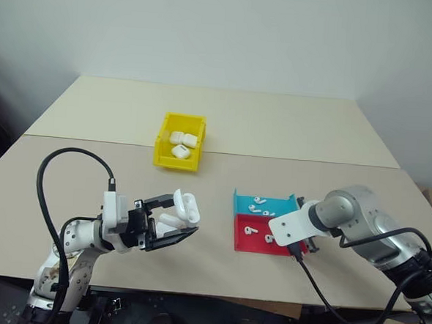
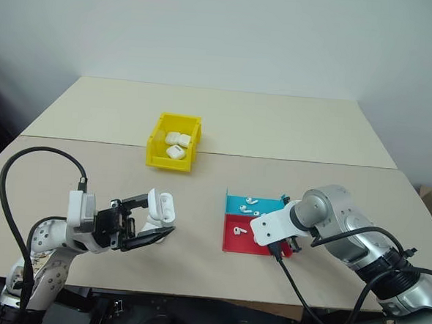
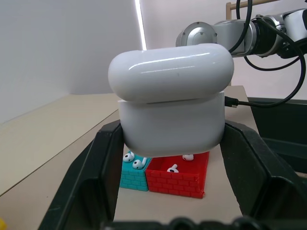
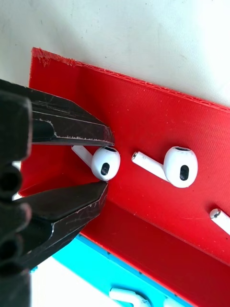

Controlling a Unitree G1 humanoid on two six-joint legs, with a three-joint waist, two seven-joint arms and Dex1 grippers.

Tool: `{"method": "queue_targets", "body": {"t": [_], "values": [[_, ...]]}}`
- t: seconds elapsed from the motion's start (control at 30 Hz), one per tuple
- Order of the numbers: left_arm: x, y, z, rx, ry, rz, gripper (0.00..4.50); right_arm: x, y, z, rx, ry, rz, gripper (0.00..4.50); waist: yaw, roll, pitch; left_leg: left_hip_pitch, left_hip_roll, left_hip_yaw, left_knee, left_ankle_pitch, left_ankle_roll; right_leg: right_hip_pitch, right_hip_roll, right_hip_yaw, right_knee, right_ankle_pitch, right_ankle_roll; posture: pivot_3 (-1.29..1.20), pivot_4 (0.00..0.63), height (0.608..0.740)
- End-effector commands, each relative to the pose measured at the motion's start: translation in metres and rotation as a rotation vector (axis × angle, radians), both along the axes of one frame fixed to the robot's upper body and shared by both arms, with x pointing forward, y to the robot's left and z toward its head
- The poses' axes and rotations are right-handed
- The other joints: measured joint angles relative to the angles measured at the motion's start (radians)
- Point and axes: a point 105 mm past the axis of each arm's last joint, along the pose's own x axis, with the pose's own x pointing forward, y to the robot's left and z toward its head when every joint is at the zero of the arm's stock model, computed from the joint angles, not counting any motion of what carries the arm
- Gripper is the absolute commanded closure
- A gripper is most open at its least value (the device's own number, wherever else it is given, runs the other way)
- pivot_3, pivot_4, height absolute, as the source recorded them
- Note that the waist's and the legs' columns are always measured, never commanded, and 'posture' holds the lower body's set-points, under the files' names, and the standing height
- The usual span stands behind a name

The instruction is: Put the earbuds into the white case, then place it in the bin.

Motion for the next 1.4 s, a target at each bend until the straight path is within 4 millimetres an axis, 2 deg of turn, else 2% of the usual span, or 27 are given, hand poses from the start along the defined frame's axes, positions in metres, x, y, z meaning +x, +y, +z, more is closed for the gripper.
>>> {"method": "queue_targets", "body": {"t": [0.03,0.13,0.23,0.57,0.7,0.77,0.9,0.93,1.03,1.1,1.2,1.4], "values": [[-0.004,0.002,0.009,-0.004,-0.063,0.007,1.74,0.000,-0.002,0.005,-0.001,-0.015,-0.001,2.93,0.000,0.000,0.000,0.000,0.000,0.000,0.000,0.000,0.000,0.000,0.000,0.000,0.000,0.000,0.000,0.00,0.150,0.740],[-0.003,0.003,0.008,0.002,-0.062,0.013,1.74,0.001,-0.004,0.004,-0.008,-0.017,-0.010,2.93,0.000,0.000,0.000,0.000,0.000,0.000,0.000,0.000,0.000,0.000,0.000,0.000,0.000,0.000,0.000,0.00,0.150,0.740],[-0.003,0.003,0.008,0.005,-0.061,0.019,1.74,0.001,-0.003,0.006,0.004,-0.022,-0.012,3.48,0.000,0.000,0.000,0.000,0.000,0.000,0.000,0.000,0.000,0.000,0.000,0.000,0.000,0.000,0.000,0.00,0.150,0.740],[-0.002,0.003,0.009,0.011,-0.059,0.022,1.74,0.002,-0.003,0.009,0.012,-0.034,-0.025,3.48,0.000,0.000,0.000,0.000,0.000,0.000,0.000,0.000,0.000,0.000,0.000,0.000,0.000,0.000,0.000,0.00,0.150,0.740],[-0.004,0.000,0.018,-0.029,-0.071,0.006,1.74,-0.001,-0.002,0.023,0.062,-0.051,-0.038,3.48,0.000,0.000,0.000,0.000,0.000,0.000,0.000,0.000,0.000,0.000,0.000,0.000,0.000,0.000,0.000,0.00,0.150,0.740],[-0.006,-0.004,0.024,-0.048,-0.069,-0.012,1.74,-0.004,0.001,0.045,0.155,-0.075,-0.064,3.48,0.001,0.000,0.000,0.000,0.000,0.000,0.000,0.000,0.000,0.000,0.000,0.000,0.000,0.000,0.000,0.00,0.150,0.740],[-0.013,-0.013,0.041,-0.127,-0.065,-0.089,1.74,-0.013,0.002,0.100,0.448,-0.116,-0.166,3.48,0.002,0.000,0.000,0.000,0.000,0.000,0.000,0.000,0.000,0.000,0.000,0.000,0.000,0.000,0.000,0.00,0.150,0.740],[-0.013,-0.015,0.043,-0.131,-0.062,-0.101,1.74,-0.015,0.003,0.107,0.495,-0.124,-0.178,3.48,0.002,0.000,0.000,0.000,0.000,-0.001,0.000,0.000,0.000,0.001,0.000,0.000,0.000,0.000,0.000,0.00,0.150,0.740],[-0.017,-0.027,0.051,-0.133,-0.066,-0.179,1.74,-0.026,0.012,0.143,0.783,-0.165,-0.149,3.48,0.002,0.000,0.000,0.001,0.000,-0.001,0.000,0.000,0.000,0.003,0.000,-0.001,0.000,0.000,0.000,0.00,0.150,0.740],[-0.019,-0.033,0.055,-0.133,-0.074,-0.217,1.74,-0.035,0.016,0.157,0.916,-0.203,-0.093,3.48,0.002,0.000,0.000,0.002,0.000,-0.002,0.000,0.000,0.000,0.004,0.000,-0.001,0.000,0.000,0.000,0.00,0.150,0.740],[-0.018,-0.043,0.057,-0.112,-0.065,-0.260,1.74,-0.045,0.024,0.179,1.210,-0.248,-0.020,3.48,0.000,0.000,0.000,0.003,0.000,-0.002,0.000,0.000,0.000,0.005,0.000,-0.001,-0.001,0.000,0.000,0.00,0.150,0.740],[-0.015,-0.054,0.062,-0.122,-0.076,-0.312,1.74,-0.071,0.039,0.200,1.626,-0.217,0.182,3.48,-0.001,0.001,0.000,0.003,0.000,-0.002,0.000,0.000,0.000,0.005,0.001,-0.001,0.000,0.000,0.000,0.00,0.150,0.740]]}}
